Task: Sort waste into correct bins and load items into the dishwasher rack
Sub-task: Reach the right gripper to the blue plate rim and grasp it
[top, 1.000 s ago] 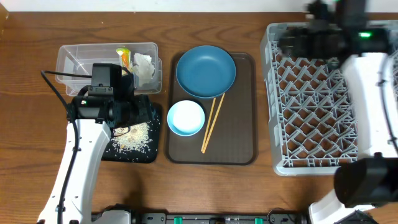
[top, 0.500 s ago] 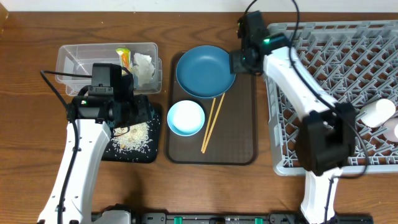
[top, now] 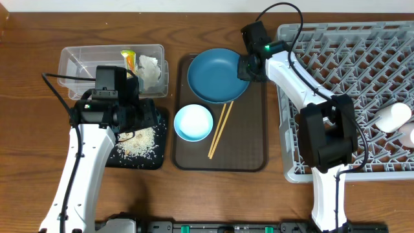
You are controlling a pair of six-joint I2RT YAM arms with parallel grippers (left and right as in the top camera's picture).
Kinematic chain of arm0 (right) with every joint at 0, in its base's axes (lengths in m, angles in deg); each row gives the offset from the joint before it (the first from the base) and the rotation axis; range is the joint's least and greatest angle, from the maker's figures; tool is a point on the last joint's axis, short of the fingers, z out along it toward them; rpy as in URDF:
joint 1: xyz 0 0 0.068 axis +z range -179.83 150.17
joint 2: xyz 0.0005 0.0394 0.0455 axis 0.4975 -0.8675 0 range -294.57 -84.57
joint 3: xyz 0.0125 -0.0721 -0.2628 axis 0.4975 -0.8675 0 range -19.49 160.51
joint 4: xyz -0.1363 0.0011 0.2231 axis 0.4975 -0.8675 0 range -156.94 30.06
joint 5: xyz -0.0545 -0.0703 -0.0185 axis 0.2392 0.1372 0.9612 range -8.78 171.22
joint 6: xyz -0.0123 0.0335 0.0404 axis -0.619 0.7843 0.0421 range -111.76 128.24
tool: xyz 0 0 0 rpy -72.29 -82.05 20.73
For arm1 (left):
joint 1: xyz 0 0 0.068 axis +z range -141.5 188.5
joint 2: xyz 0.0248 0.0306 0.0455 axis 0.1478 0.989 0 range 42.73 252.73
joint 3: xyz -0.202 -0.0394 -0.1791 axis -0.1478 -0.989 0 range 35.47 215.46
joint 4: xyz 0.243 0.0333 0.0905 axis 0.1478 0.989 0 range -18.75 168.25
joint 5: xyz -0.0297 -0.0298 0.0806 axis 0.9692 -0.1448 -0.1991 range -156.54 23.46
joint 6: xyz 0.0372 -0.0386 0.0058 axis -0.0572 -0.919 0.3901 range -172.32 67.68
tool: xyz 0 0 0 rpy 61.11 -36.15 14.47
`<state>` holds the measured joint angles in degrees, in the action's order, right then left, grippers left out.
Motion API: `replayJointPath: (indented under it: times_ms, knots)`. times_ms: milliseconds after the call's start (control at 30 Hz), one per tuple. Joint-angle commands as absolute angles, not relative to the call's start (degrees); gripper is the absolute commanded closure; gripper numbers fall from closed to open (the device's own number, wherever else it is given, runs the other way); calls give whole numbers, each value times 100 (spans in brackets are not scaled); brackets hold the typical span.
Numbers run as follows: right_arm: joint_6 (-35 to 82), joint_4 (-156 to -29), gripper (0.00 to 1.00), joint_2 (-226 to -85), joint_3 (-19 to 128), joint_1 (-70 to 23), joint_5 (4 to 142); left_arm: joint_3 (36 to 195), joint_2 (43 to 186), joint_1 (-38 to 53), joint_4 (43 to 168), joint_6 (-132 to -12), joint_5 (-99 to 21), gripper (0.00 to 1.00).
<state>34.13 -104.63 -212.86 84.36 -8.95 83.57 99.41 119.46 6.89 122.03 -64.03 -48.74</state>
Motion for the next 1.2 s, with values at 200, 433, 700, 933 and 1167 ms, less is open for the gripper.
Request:
replayJointPath:
  times_ms: [200, 433, 700, 933, 1167]
  knots:
    - [3544, -10607, 89, -21434, 8454, -875, 8396, 9982, 11913, 691, 12221, -6304, -4926, 51]
    - [3547, -10598, 90, -21482, 8406, -810, 8396, 9982, 11913, 683, 12219, -6304, -4929, 51]
    - [3544, -10581, 93, -21502, 8211, -805, 8396, 9982, 11913, 680, 12195, -6304, -4929, 51]
    - [3542, -10557, 99, -21458, 8281, -849, 8398, 9982, 11913, 680, 12197, -6304, -4926, 51]
    - [2720, -10559, 99, -20768, 8616, -1131, 8401, 9982, 11913, 680, 12195, -6304, -4926, 51]
